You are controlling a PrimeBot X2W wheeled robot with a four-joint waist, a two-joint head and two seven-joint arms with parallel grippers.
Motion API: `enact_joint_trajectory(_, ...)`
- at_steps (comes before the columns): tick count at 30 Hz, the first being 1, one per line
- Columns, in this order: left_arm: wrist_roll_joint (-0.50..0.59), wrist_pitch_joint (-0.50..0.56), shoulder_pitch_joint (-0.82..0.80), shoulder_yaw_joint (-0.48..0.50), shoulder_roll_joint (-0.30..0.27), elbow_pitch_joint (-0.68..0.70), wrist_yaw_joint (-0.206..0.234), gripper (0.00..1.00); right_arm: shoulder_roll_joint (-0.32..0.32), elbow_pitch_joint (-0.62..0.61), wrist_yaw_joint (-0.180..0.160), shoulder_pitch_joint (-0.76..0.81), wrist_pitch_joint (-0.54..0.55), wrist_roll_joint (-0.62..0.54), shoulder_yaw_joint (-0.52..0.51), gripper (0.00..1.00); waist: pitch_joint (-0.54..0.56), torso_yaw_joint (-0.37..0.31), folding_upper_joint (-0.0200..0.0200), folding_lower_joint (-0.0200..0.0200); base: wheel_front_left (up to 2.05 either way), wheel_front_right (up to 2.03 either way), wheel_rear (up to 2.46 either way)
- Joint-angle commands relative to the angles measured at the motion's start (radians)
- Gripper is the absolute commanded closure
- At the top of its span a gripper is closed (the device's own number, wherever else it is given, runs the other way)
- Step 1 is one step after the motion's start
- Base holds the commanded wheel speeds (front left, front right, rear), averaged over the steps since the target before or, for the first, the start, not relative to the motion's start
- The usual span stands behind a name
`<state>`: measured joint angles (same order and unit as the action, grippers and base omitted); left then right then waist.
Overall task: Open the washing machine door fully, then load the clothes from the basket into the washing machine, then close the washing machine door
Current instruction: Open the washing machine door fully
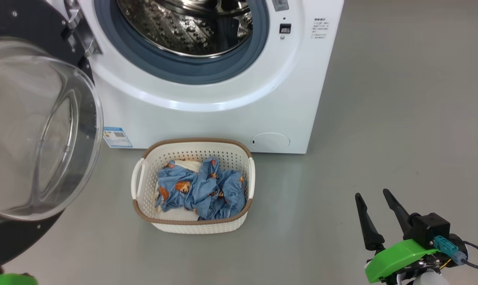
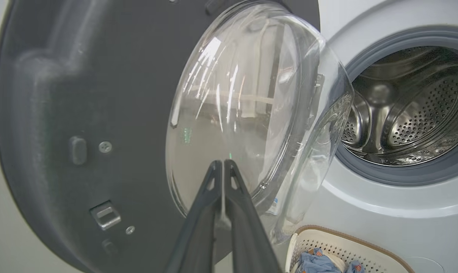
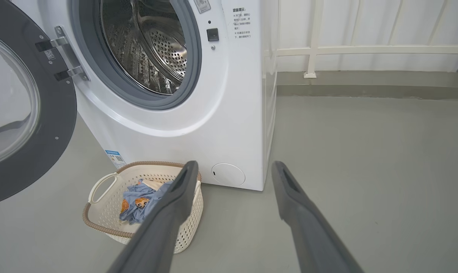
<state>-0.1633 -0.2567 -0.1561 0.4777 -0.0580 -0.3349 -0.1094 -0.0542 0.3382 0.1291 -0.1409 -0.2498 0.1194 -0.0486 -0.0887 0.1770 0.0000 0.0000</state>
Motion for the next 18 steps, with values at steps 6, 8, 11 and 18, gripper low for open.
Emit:
enact_joint_trajectory(6,0.028,-0.005,0.064,-0.061,0.0,0.143,-0.013,0.0,0.003,-0.033,0.002,0.0,-0.012,0.0,0.033,0.0,0.029,-0.029,0.0,0.0,0.0,0.0,0.0)
enact_joint_trajectory(8,0.028,-0.005,0.088,-0.085,0.004,0.172,-0.012,0.0,0.004,-0.037,0.002,0.003,-0.012,0.001,0.033,0.0,0.035,-0.038,0.0,0.0,0.0,0.0,0.0)
enact_joint_trajectory(11,0.017,-0.005,0.119,-0.122,0.007,0.201,-0.003,0.0,0.004,-0.043,0.002,0.008,-0.012,0.006,0.035,0.0,0.046,-0.053,0.0,0.0,0.0,0.0,0.0)
enact_joint_trajectory(18,0.018,-0.005,0.202,-0.251,0.008,0.251,0.023,0.0,0.004,-0.062,0.002,0.014,-0.012,0.023,0.051,0.0,0.067,-0.104,0.0,0.0,0.0,0.0,0.0)
